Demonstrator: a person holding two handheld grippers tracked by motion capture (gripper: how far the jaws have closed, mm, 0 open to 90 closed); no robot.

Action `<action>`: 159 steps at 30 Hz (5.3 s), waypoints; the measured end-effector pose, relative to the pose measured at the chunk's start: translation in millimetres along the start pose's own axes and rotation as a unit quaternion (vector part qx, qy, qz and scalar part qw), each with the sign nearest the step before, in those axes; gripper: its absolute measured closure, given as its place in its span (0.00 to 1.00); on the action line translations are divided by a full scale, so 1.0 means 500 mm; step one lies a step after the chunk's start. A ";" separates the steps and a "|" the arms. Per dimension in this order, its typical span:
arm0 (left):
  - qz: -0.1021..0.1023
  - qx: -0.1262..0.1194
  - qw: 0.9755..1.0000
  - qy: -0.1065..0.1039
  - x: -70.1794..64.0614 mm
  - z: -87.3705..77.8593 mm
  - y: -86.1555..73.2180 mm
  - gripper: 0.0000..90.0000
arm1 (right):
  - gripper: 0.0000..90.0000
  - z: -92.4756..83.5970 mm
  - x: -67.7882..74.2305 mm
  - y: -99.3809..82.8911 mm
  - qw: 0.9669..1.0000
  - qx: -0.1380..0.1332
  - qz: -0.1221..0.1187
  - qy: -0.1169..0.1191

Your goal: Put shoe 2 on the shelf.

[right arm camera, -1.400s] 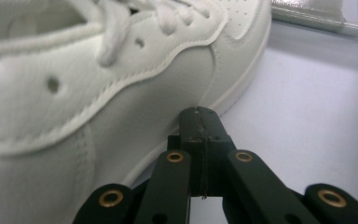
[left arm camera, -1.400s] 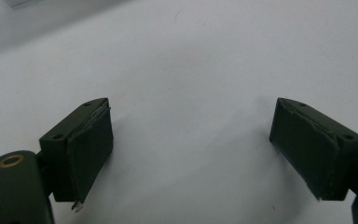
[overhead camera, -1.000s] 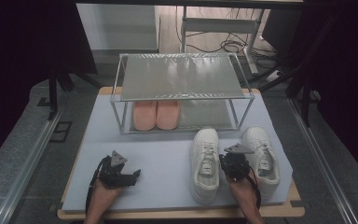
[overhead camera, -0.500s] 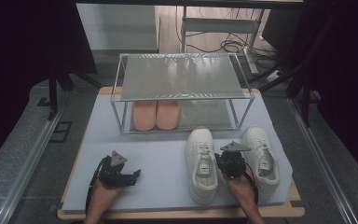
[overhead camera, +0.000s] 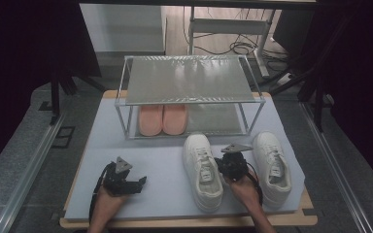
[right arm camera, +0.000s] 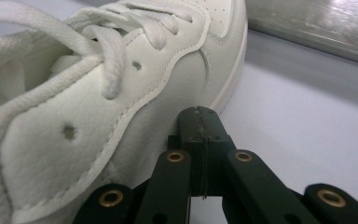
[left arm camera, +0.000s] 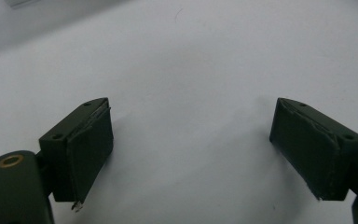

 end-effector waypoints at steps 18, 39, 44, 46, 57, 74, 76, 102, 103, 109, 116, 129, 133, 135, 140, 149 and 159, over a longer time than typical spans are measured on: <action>0.001 0.000 1.000 0.001 0.000 0.000 0.000 0.15 | 1.00 0.044 0.056 0.026 0.998 0.025 -0.042 0.040; 0.002 -0.001 1.000 0.003 -0.001 0.000 0.000 0.15 | 0.56 -0.044 0.021 0.020 0.999 0.018 -0.021 0.041; 0.000 -0.002 1.000 0.003 -0.002 0.000 0.000 0.15 | 0.53 -0.066 0.022 0.015 0.999 0.016 -0.022 0.042; 0.000 -0.002 1.000 0.003 -0.001 0.000 0.000 0.15 | 0.53 -0.076 0.024 0.013 0.998 0.016 -0.023 0.047; 0.002 -0.001 1.000 0.003 -0.001 0.000 0.000 0.15 | 0.54 -0.111 0.054 0.005 0.996 0.022 -0.037 0.076; 0.002 -0.001 1.000 0.003 -0.001 0.000 0.000 0.15 | 0.58 -0.080 0.087 -0.008 0.992 0.065 -0.052 0.090; 0.002 -0.001 1.000 0.003 -0.002 0.000 0.000 0.15 | 0.58 -0.072 0.091 -0.008 0.992 0.070 -0.051 0.089; 0.001 -0.001 1.000 0.001 -0.001 0.000 0.000 0.15 | 0.90 -0.061 0.045 0.002 0.980 0.095 0.087 0.152; 0.001 -0.001 1.000 0.002 -0.001 0.000 0.000 0.15 | 0.90 -0.061 0.042 0.002 0.978 0.094 0.096 0.157; 0.001 -0.001 1.000 0.001 -0.001 0.000 0.000 0.15 | 0.90 -0.065 0.035 0.004 0.968 0.099 0.131 0.188; 0.001 -0.001 1.000 0.001 -0.001 0.000 0.000 0.15 | 0.91 -0.074 0.039 0.011 0.955 0.100 0.157 0.230; 0.000 -0.003 1.000 0.002 -0.001 0.000 0.000 0.15 | 0.90 -0.114 0.057 0.059 0.944 0.076 0.164 0.276; 0.000 -0.003 1.000 0.002 -0.001 0.000 0.000 0.15 | 0.90 -0.123 0.061 0.076 0.939 0.071 0.170 0.290; 0.000 -0.003 1.000 0.002 0.000 0.000 0.000 0.15 | 0.90 -0.127 0.063 0.086 0.937 0.068 0.172 0.296; 0.001 -0.003 1.000 0.001 0.000 0.000 0.000 0.15 | 0.90 -0.139 0.072 0.112 0.930 0.060 0.179 0.316; 0.001 -0.002 1.000 0.001 0.000 0.000 0.000 0.15 | 0.90 -0.155 0.088 0.155 0.923 0.047 0.183 0.337; 0.000 -0.002 1.000 0.000 0.000 0.000 0.000 0.15 | 0.90 -0.163 0.093 0.191 0.908 0.032 0.206 0.363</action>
Point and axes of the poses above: each handheld gripper's, and its own axes: z roughly forward along the jaws, y roughly out of its top, x roughly to its left, the point moved 3 cm from there along z, roughly forward along the jaws, and after that the axes turned 14 degrees about z, right-handed, at the moved point
